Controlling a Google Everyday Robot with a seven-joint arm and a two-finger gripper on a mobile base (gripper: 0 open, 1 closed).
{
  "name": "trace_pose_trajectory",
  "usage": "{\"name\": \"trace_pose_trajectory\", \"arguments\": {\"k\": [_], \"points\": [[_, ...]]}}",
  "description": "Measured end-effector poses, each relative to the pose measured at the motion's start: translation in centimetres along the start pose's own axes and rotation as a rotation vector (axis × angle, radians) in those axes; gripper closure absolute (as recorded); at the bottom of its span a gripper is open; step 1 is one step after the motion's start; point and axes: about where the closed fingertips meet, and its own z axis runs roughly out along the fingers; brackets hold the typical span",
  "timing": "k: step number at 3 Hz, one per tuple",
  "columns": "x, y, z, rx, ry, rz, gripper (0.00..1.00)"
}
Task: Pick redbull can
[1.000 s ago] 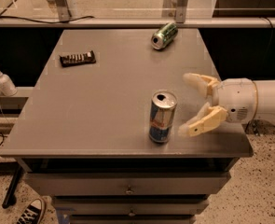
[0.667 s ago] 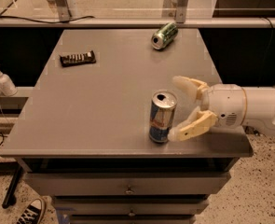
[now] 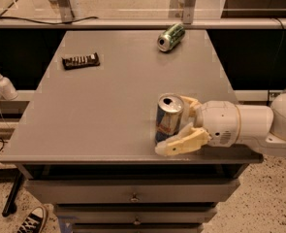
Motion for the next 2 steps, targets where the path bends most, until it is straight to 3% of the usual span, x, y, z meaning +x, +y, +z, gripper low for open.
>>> {"name": "trace_pose_trajectory", "arguments": {"k": [2], "points": [[-0.11, 0.71, -0.33, -0.007, 0.054, -0.034, 0.64]]}}
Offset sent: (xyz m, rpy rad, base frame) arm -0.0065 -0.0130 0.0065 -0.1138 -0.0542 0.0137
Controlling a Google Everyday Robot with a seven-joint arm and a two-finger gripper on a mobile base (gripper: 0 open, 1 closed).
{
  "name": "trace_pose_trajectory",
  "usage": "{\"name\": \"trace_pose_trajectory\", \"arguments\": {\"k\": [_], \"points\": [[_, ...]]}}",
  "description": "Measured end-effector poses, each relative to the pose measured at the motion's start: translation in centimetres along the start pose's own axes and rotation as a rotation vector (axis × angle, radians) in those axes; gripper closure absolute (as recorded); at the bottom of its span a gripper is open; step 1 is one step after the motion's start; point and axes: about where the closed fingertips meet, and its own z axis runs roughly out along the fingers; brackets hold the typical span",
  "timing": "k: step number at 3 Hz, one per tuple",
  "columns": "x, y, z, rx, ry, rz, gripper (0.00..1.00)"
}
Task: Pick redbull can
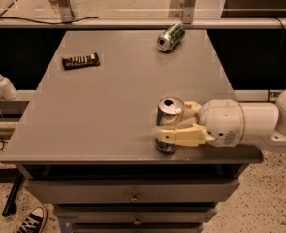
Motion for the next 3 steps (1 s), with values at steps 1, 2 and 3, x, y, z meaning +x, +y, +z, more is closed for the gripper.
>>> {"name": "trace_pose_trajectory", "arguments": {"k": [1, 2, 3], "points": [[-1.3, -0.5, 0.2, -0.007, 0.144, -0.055, 0.88], [-3.1, -1.5, 1.4, -0.042, 0.357, -0.157, 1.00], [-5.2, -2.7, 2.6, -0.064, 0.548, -0.274, 1.00]]}}
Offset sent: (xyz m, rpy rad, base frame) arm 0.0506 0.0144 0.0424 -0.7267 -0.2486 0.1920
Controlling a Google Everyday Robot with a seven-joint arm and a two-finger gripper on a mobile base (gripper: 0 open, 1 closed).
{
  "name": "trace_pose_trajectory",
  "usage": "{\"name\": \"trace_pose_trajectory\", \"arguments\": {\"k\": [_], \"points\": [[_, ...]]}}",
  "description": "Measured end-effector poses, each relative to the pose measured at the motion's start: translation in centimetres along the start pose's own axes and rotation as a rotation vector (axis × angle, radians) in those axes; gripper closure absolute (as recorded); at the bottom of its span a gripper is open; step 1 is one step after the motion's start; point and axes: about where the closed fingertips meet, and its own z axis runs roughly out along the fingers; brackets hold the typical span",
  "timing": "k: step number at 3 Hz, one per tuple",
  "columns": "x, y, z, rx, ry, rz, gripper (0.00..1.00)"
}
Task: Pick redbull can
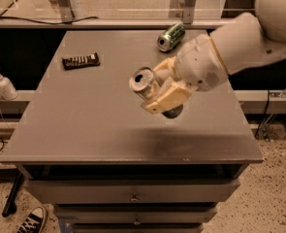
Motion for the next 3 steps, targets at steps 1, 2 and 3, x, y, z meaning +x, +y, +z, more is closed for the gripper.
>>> {"name": "trace_pose_trajectory", "arguments": {"k": [1, 2, 3], "points": [[-0.4, -1.8, -0.1, 0.005, 0.195, -0.093, 1.00], [-0.2, -3.7, -0.9, 0.027, 0.290, -0.087, 1.00], [-0.2, -3.7, -0.9, 0.027, 0.290, -0.087, 1.00]]}}
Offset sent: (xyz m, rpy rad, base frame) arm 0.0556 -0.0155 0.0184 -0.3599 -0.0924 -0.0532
